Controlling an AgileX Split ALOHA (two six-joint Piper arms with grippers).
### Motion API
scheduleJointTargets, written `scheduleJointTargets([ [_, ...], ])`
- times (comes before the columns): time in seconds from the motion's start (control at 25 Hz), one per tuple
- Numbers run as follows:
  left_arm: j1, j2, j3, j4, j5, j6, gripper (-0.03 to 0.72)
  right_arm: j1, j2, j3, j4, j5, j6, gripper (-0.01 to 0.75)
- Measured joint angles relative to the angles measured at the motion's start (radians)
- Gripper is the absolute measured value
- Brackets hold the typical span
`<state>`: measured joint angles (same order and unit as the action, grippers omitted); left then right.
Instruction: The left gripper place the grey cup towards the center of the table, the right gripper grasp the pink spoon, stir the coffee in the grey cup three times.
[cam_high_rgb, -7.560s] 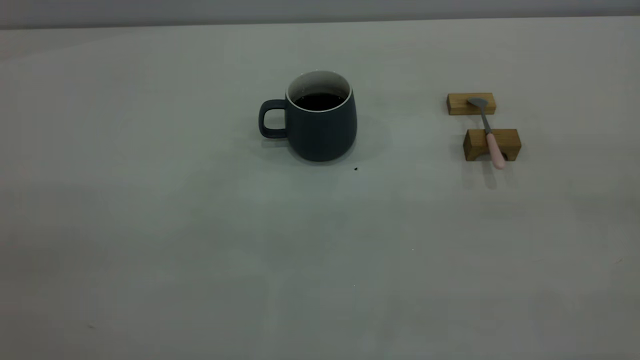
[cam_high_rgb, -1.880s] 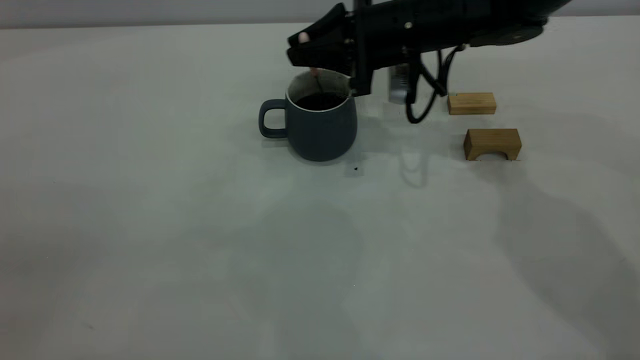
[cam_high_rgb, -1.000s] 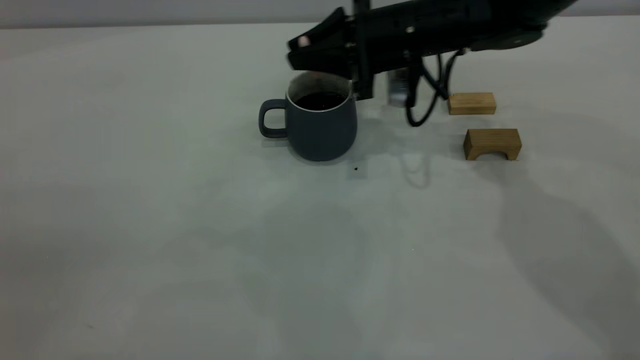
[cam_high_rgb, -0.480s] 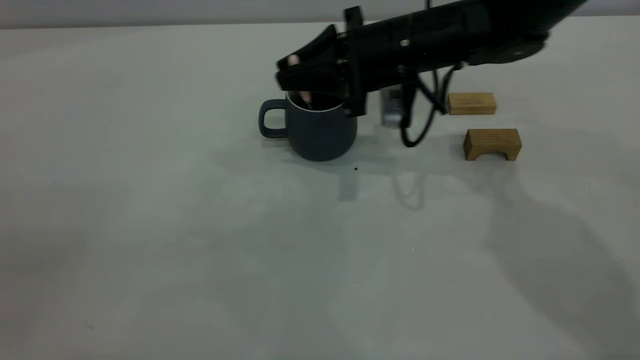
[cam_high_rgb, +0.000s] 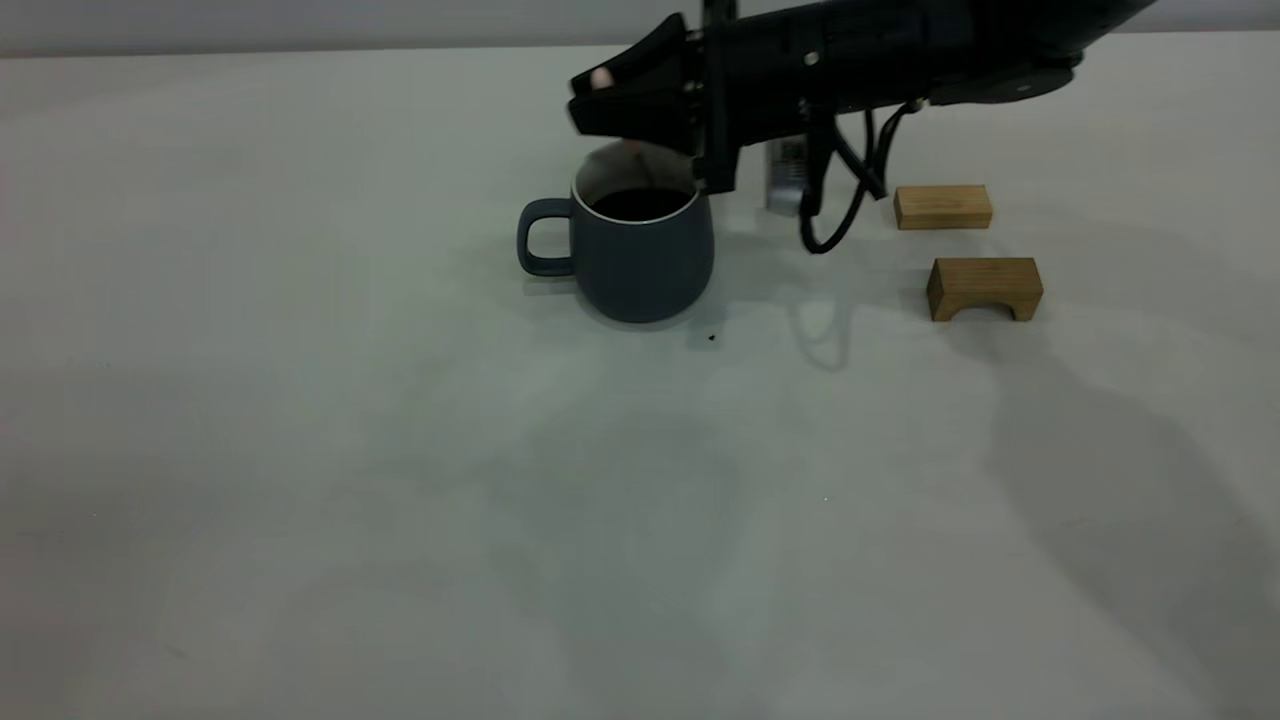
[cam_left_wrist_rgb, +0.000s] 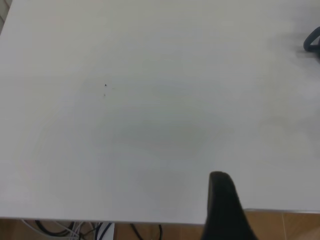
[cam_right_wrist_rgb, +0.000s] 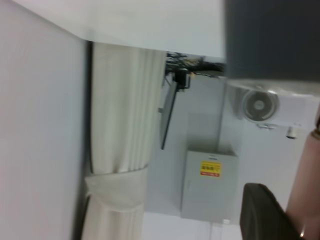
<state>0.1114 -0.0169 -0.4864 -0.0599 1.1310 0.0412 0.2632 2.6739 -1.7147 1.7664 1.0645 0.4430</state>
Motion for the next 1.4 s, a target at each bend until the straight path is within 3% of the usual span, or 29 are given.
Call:
scheduleJointTargets([
  [0.24,0.0,0.0,0.0,0.0,0.0,0.0,0.528,-0.004,0.001,0.0,-0.005,0.043,0.0,0.135],
  [0.32,0.0,0.0,0.0,0.0,0.0,0.0,0.528,-0.004,0.001,0.0,-0.007,0.067,-0.005,0.169],
  [0.52,0.0,0.0,0.0,0.0,0.0,0.0,0.528,-0.003,-0.018,0.0,-0.073,0.076,-0.038,0.432],
  [0.64,0.0,0.0,0.0,0.0,0.0,0.0,0.528,-0.003,-0.062,0.0,-0.162,0.076,-0.041,0.552],
  [0.72,0.0,0.0,0.0,0.0,0.0,0.0,0.528,-0.003,-0.097,0.0,-0.256,0.076,-0.047,0.591],
  [0.88,0.0,0.0,0.0,0.0,0.0,0.0,0.528,-0.003,-0.189,0.0,-0.535,0.085,-0.082,0.59],
  [1.28,0.0,0.0,0.0,0.0,0.0,0.0,0.528,0.045,-0.58,0.0,-1.459,0.135,-0.398,0.444],
  [1.4,0.0,0.0,0.0,0.0,0.0,0.0,0.528,0.044,-0.725,0.0,-1.662,0.146,-0.406,0.401],
])
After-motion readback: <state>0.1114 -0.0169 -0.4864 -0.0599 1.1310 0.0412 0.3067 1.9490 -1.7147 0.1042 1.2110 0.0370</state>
